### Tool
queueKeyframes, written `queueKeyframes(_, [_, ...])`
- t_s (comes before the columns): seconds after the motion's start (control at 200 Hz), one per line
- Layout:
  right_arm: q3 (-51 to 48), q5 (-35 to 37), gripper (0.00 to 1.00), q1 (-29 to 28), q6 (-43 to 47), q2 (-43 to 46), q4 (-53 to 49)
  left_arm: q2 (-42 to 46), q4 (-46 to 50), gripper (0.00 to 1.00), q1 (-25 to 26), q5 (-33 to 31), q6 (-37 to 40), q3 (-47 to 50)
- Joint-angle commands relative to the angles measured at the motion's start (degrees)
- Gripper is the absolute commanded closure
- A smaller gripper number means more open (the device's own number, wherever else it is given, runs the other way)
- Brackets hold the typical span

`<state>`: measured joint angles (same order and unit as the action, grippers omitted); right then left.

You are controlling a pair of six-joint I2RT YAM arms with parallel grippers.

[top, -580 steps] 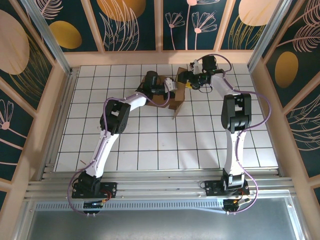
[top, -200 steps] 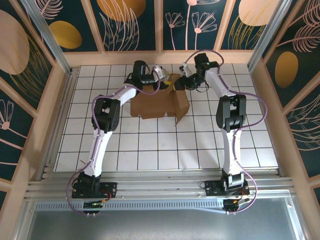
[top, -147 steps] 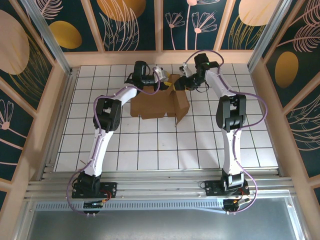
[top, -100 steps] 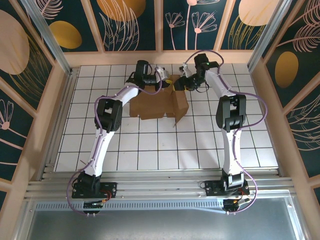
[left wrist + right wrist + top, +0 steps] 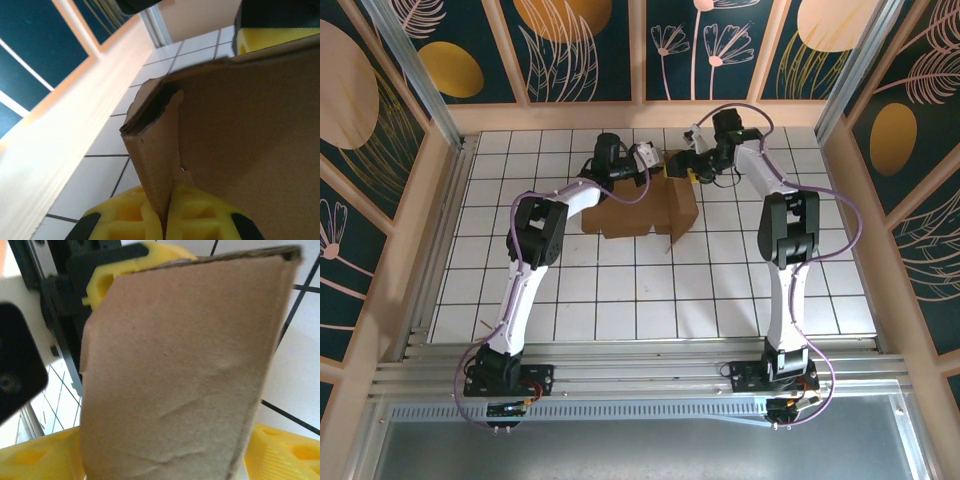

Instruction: Fold the paper box

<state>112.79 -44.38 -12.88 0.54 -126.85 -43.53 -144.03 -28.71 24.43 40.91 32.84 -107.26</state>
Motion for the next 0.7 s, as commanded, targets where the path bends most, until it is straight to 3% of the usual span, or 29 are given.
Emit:
queueKeyframes(0.0, [-2.4,0.8,0.20,-0.6,-7.1,9.1,9.9,1.4,-12.3,1.00,1.3,-7.0,-1.6,5.7])
queueKeyframes(0.135, [-14.7,16.8,0.11,-1.3,-11.6,20.9,21.2,3.7,-22.6,1.00,1.3,-10.5,-8.2,11.6])
queueKeyframes(0.325, [-35.4,30.2,0.03,-4.0,-12.1,37.5,35.5,4.7,-31.2,1.00,1.7,-16.1,-16.4,15.8])
queueKeyframes(0.445, [-46.8,40.2,0.02,-6.7,-10.5,44.4,41.6,5.4,-35.3,1.00,2.5,-19.0,-16.9,19.3])
queueKeyframes(0.696, [-67.8,43.7,0.01,-7.0,-5.8,51.2,59.5,7.2,-34.3,1.00,2.5,-20.6,-16.0,23.1])
